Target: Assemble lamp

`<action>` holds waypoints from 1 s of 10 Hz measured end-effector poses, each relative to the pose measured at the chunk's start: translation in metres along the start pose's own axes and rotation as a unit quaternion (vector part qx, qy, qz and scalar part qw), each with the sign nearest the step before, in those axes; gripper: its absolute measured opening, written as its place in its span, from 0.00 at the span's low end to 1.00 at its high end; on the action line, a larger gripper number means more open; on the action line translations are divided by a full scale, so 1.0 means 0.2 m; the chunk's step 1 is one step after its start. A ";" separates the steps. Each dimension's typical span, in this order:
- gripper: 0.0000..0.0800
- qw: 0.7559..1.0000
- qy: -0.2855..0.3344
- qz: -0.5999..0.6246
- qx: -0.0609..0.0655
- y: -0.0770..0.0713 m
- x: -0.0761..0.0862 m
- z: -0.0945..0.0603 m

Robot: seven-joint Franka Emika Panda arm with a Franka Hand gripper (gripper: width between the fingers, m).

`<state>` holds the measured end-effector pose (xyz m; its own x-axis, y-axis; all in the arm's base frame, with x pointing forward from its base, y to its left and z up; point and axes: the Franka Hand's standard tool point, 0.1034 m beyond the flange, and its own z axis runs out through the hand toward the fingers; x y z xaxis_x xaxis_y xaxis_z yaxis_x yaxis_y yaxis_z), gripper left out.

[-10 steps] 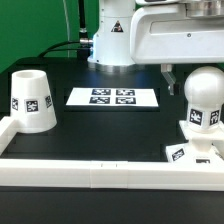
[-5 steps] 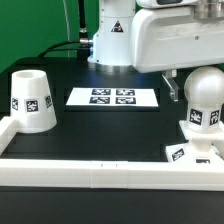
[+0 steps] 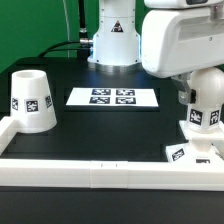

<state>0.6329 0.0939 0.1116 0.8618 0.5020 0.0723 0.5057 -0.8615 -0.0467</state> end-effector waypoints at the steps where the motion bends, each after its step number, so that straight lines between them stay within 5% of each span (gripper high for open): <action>1: 0.87 0.999 -0.001 -0.043 -0.001 0.01 0.00 0.00; 7: 0.87 0.963 -0.018 -0.266 -0.023 0.02 -0.01 0.00; 10: 0.87 0.913 -0.035 -0.405 -0.036 0.03 -0.01 0.00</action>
Offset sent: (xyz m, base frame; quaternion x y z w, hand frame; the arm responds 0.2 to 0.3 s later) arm -0.0016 0.0027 -0.0014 -0.0395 0.0169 -0.1795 0.9828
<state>0.6339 0.0886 0.1107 0.2081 0.9781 -0.0105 0.9765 -0.2071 0.0602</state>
